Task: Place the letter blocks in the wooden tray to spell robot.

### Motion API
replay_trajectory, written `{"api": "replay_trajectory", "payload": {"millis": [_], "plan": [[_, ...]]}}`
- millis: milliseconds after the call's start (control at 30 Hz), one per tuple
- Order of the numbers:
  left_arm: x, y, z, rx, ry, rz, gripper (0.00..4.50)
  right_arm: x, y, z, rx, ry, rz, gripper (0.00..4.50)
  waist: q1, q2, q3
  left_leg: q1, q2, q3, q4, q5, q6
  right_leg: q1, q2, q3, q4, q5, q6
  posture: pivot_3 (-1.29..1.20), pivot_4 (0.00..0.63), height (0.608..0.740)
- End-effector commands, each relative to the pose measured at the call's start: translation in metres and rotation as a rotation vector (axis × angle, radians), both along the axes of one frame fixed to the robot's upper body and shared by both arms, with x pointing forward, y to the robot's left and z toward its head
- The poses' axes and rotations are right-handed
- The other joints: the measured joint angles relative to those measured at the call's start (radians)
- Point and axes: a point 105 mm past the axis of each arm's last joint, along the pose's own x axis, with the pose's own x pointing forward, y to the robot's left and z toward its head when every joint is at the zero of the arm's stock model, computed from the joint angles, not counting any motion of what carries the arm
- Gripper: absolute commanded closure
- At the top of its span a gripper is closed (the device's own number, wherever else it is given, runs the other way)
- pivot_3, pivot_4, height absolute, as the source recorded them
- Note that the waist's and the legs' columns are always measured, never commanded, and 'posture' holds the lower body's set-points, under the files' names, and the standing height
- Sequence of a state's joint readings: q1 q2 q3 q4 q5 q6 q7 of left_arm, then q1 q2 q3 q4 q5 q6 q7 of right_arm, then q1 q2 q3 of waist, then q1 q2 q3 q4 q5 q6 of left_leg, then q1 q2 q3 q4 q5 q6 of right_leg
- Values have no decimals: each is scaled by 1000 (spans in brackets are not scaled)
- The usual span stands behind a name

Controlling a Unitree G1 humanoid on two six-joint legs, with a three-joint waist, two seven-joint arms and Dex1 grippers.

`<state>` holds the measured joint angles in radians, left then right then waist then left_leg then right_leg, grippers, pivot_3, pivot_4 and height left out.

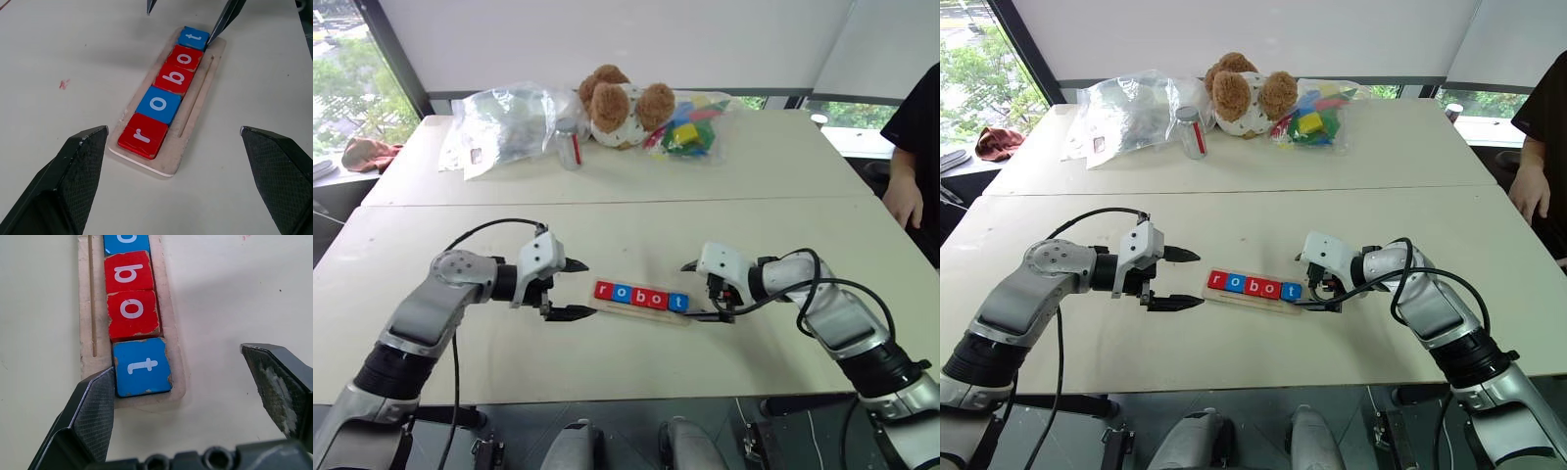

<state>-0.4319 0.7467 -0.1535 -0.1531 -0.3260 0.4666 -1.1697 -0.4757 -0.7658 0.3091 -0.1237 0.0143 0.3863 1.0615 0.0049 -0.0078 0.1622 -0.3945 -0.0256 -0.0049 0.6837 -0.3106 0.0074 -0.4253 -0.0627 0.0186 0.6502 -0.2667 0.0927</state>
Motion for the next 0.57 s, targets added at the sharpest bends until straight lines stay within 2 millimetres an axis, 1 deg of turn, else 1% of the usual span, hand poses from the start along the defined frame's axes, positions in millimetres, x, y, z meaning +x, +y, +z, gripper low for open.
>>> {"api": "replay_trajectory", "payload": {"millis": [33,67,167,233,300,367,467,533,567], "plan": [[-4,0,6,-2,-23,-11,0,-5,0,15,12,-24,26,82,0,0,0,0,0,0,0,0,0,0,0,0,0,0,0,0,150,740],[-4,2,7,-5,-21,-3,0,-8,0,18,22,-19,31,82,0,0,0,0,0,0,0,0,0,0,0,0,0,0,0,0,150,740],[-4,16,9,-22,-6,50,0,-14,-2,42,145,23,-12,82,0,0,0,0,0,0,0,0,0,0,0,0,0,0,0,0,150,740],[-4,29,9,-19,6,94,0,-18,-6,58,238,69,-53,82,-2,0,0,0,0,0,0,0,0,0,0,0,0,0,0,0,150,740],[-4,43,6,-18,30,147,0,-21,-13,67,336,125,-114,82,-1,0,0,0,1,0,0,0,0,0,0,0,0,0,0,0,150,740],[-4,56,2,-22,57,199,0,-27,-25,64,364,164,-169,82,1,0,0,0,1,-1,0,0,0,0,-1,0,0,0,0,0,150,740],[-8,76,-6,-29,105,278,0,-44,-52,47,328,228,-281,82,11,0,0,0,1,-2,-1,-1,1,1,-1,-1,-1,0,0,0,150,740],[-7,82,-9,-43,99,320,0,-51,-61,39,319,251,-321,82,9,0,0,0,0,-1,-1,-1,1,1,-2,0,-2,0,0,0,150,740],[-8,82,-12,-32,95,318,0,-53,-65,35,315,259,-337,82,9,0,0,-1,0,-1,-1,-1,1,1,-3,0,-3,0,0,0,150,740]]}}
